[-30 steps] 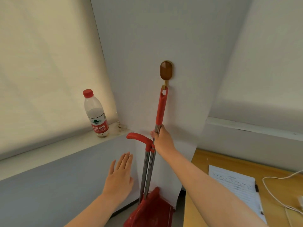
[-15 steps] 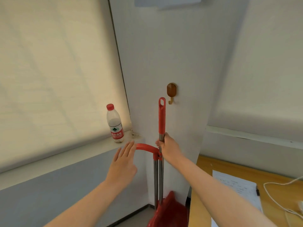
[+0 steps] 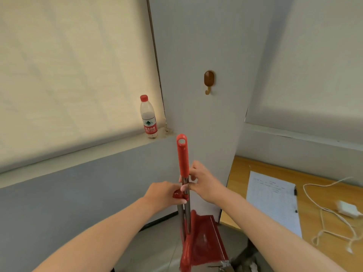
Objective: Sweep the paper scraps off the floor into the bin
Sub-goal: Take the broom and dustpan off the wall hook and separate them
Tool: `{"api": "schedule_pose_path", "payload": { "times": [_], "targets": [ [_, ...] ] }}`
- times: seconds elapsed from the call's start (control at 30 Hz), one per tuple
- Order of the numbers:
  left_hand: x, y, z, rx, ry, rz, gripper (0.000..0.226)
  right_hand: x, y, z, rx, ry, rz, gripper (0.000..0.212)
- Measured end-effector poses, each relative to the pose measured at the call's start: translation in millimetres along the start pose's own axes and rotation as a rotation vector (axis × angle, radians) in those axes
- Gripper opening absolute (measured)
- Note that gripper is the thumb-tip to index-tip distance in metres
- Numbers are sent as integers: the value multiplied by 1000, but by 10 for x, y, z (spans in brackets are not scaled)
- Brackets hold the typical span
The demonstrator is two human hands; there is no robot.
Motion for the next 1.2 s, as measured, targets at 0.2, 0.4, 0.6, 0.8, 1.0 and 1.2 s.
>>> {"api": "schedule_pose_path", "payload": {
  "times": [0.2, 0.4, 0.6, 0.8, 1.0, 1.2],
  "targets": [
    [-88, -311, -131, -19, 44, -66, 35, -406, -404, 13, -263, 145, 162, 45],
    [-7, -827, -30, -145, 109, -50, 33, -693, -606, 460, -230, 141, 52, 23],
    [-6, -1412, 38, -324, 162, -90, 26, -1131, -941, 907, -254, 192, 60, 26],
    [-196, -1853, 180, -383, 130, -54, 30, -1522, -1230, 1015, -355, 132, 118, 25],
    [-81, -2176, 1262, -213, -2, -40, 43, -1221, -1916, 827, -495, 289, 11, 17],
    [-294, -2470, 774, -292, 98, -102, 38, -1828, -2070, 1058, -543, 687, 240, 29]
  ]
}}
Point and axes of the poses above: each hand's wrist, its own y-axis towards the middle knuckle, its own x-axis out of the back of the hand, z = x × y, the point moved 9 cm from there along y, towards the middle knuckle, and after that the axes turned 4 degrees about z, right-handed, at the moved point
